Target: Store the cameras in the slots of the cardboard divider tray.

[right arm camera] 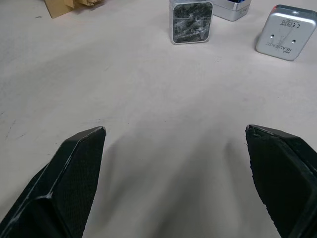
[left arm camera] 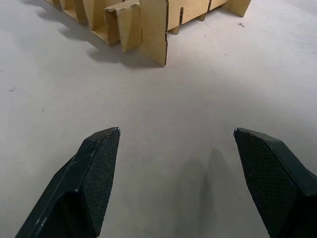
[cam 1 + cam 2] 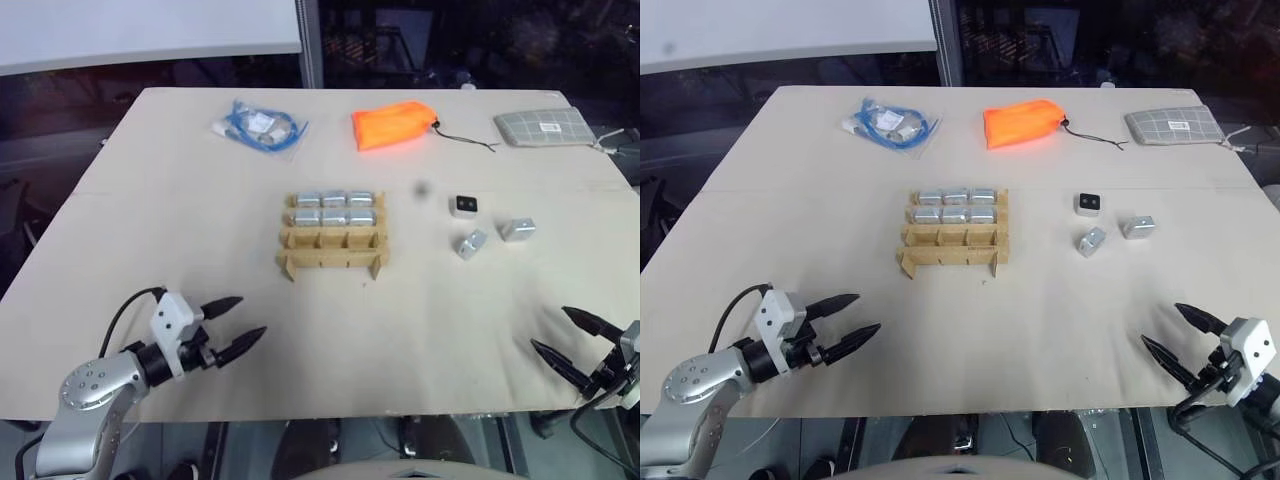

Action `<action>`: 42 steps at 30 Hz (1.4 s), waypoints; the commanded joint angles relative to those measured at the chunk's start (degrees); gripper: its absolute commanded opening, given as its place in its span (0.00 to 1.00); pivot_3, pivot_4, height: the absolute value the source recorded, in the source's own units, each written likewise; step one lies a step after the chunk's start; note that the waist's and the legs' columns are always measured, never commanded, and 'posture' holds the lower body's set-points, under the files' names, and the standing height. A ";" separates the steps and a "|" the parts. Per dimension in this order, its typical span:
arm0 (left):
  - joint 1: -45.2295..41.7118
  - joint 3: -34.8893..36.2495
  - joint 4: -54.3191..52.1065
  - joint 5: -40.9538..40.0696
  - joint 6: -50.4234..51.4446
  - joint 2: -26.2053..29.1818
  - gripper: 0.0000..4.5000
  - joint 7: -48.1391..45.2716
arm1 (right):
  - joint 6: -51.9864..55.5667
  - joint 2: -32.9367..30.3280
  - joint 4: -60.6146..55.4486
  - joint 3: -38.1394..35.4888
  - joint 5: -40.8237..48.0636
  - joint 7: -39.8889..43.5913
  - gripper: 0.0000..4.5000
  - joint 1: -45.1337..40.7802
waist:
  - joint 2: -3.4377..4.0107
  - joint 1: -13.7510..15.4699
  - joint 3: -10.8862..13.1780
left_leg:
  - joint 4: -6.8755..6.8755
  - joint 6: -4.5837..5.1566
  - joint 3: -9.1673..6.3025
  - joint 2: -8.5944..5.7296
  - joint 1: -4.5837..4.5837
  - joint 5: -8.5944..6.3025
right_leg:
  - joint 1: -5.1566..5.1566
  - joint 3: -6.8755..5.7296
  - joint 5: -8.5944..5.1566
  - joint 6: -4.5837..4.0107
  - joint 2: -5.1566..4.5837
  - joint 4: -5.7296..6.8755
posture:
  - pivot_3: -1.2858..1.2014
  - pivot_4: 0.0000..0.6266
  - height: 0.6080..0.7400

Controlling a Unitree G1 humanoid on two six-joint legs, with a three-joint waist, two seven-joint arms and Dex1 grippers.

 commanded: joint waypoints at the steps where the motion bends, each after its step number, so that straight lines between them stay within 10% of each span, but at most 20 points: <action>1: -0.44 0.93 0.00 -0.20 -1.57 -0.39 0.85 0.42 | -1.31 -1.28 -0.13 -0.06 1.04 0.13 1.00 -0.26 | 0.00 0.00 0.00 | 0.00 0.00 0.00 0.00 0.00 0.00 | 0.00 0.00 0.00 0.00 0.00 0.00 | 0.52 0.24 1.00; 42: -6.71 2.20 -1.15 -7.07 3.52 3.97 0.85 -5.68 | 2.26 -9.44 3.40 3.22 0.42 -4.71 1.00 -10.77 | 0.02 -0.02 0.03 | 0.00 0.23 -0.03 -0.03 -0.14 0.11 | -0.10 -0.05 0.00 -0.01 -0.07 -0.05 | 0.52 0.24 1.00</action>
